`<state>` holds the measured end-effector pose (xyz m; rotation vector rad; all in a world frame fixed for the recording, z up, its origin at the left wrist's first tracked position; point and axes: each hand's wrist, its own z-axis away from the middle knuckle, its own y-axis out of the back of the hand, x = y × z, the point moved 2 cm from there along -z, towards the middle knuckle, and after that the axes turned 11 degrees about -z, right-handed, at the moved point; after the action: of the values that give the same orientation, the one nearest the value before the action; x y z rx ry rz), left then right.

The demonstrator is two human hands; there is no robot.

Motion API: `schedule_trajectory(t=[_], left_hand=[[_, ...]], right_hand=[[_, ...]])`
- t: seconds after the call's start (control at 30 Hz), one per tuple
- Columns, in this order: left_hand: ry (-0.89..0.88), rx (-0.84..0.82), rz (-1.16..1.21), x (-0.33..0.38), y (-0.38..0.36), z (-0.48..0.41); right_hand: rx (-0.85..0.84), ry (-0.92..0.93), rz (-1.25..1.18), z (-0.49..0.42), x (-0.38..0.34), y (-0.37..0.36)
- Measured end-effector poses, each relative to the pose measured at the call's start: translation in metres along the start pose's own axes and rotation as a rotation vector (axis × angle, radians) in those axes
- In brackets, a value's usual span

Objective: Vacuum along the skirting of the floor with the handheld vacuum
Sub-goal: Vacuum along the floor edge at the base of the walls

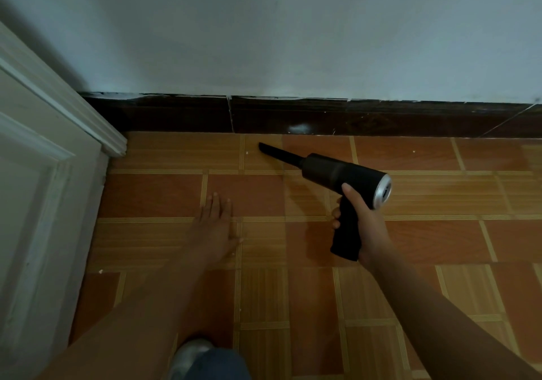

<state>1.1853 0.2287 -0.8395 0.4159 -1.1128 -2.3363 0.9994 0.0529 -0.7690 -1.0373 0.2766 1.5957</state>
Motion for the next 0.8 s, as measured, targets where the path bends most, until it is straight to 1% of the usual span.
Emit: schedule_trajectory(t=[0.13,0.43,0.53,0.7,0.8], left_hand=[[0.039,0.044,0.015,-0.007,-0.002,0.008],[0.246,0.043,0.021,-0.027,-0.021,0.028],[0.244,0.01,0.009,-0.029,-0.024,0.031],[0.217,-0.039,-0.007,-0.033,-0.024,0.032],[0.205,-0.048,-0.012,-0.035,-0.023,0.032]], right_hand=[[-0.018,0.02,0.037,0.004,0.002,-0.006],[-0.055,0.063,0.249,0.018,0.014,-0.019],[-0.075,0.121,0.342,0.019,0.014,-0.023],[-0.131,0.223,0.608,0.014,0.014,-0.032],[-0.137,0.278,0.673,0.011,0.012,-0.033]])
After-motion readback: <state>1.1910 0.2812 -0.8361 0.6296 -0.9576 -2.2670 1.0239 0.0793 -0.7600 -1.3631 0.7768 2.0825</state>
